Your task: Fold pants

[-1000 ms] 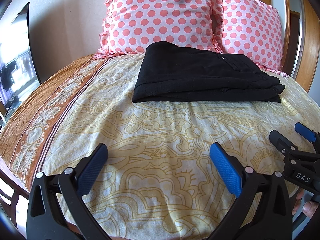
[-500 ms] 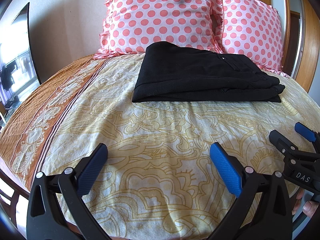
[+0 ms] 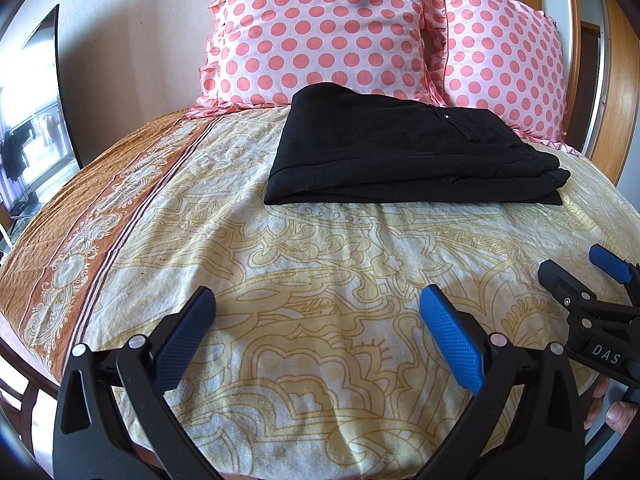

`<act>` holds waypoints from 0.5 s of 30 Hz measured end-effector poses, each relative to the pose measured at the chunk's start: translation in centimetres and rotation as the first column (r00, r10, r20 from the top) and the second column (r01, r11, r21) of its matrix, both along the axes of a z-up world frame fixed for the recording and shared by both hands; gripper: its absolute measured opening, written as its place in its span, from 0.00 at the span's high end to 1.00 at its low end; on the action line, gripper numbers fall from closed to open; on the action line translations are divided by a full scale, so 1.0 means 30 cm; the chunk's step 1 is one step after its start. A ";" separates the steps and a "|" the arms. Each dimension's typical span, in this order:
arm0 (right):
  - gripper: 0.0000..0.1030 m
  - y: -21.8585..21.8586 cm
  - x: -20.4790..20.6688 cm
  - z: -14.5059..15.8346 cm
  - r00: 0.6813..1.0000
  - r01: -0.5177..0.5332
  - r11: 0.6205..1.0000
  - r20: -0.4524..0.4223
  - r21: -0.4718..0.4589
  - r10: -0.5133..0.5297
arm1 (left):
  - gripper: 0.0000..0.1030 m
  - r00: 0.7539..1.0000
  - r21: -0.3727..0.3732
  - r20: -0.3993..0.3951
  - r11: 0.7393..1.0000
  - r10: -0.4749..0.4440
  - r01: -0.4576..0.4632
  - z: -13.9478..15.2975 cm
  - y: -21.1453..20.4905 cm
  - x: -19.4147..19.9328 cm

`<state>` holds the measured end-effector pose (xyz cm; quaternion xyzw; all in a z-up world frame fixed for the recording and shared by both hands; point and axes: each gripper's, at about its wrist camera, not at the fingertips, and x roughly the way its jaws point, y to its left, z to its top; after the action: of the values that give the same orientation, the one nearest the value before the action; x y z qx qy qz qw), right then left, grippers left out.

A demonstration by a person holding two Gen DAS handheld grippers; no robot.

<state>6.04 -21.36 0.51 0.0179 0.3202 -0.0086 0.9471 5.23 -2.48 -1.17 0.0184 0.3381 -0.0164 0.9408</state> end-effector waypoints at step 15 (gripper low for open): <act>0.01 -0.002 -0.002 -0.002 1.000 -0.001 1.000 0.000 0.000 0.001 | 0.02 1.000 0.000 0.000 1.000 0.000 0.000 0.000 0.000 0.000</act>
<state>5.99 -21.41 0.46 0.0177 0.3201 -0.0083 0.9472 5.22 -2.48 -1.18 0.0182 0.3380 -0.0164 0.9408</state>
